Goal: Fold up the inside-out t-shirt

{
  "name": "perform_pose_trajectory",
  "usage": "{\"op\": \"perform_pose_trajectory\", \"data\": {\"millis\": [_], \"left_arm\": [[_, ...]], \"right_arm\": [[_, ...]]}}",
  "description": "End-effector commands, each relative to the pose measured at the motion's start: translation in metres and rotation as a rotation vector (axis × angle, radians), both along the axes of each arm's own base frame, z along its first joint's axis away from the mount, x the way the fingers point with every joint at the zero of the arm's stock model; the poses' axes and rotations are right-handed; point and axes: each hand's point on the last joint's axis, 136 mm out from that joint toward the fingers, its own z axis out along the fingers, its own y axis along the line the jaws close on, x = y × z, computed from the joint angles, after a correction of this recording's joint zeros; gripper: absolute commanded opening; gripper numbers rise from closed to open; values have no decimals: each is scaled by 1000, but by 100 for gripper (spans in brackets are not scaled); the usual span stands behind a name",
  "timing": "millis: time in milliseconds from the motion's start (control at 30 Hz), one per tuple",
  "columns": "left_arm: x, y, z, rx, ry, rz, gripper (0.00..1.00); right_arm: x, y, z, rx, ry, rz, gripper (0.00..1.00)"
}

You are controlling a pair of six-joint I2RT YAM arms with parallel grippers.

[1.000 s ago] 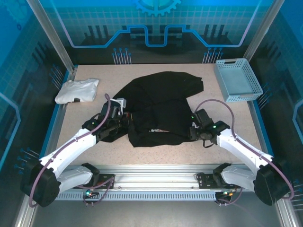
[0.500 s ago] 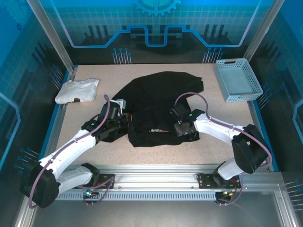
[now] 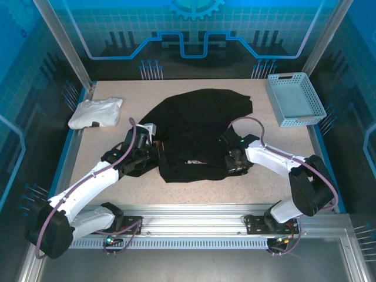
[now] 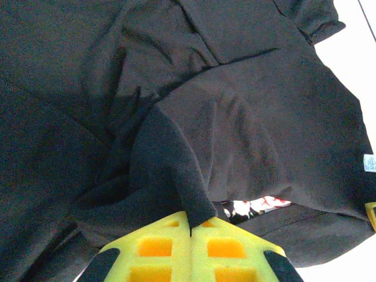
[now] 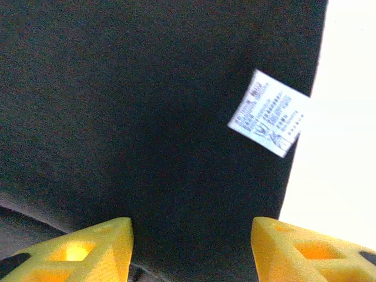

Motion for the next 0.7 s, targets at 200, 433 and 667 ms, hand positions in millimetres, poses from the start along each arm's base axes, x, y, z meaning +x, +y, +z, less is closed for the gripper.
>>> {"op": "perform_pose_trajectory", "data": {"millis": [200, 433, 667], "left_arm": [[-1, 4, -3, 10, 5, 5, 0], [-1, 5, -1, 10, -6, 9, 0], [1, 3, -3, 13, 1, 0, 0]], "right_arm": [[2, -13, -10, 70, 71, -89, 44], [-18, -21, -13, 74, 114, -120, 51], [-22, -20, -22, 95, 133, -135, 37]]}}
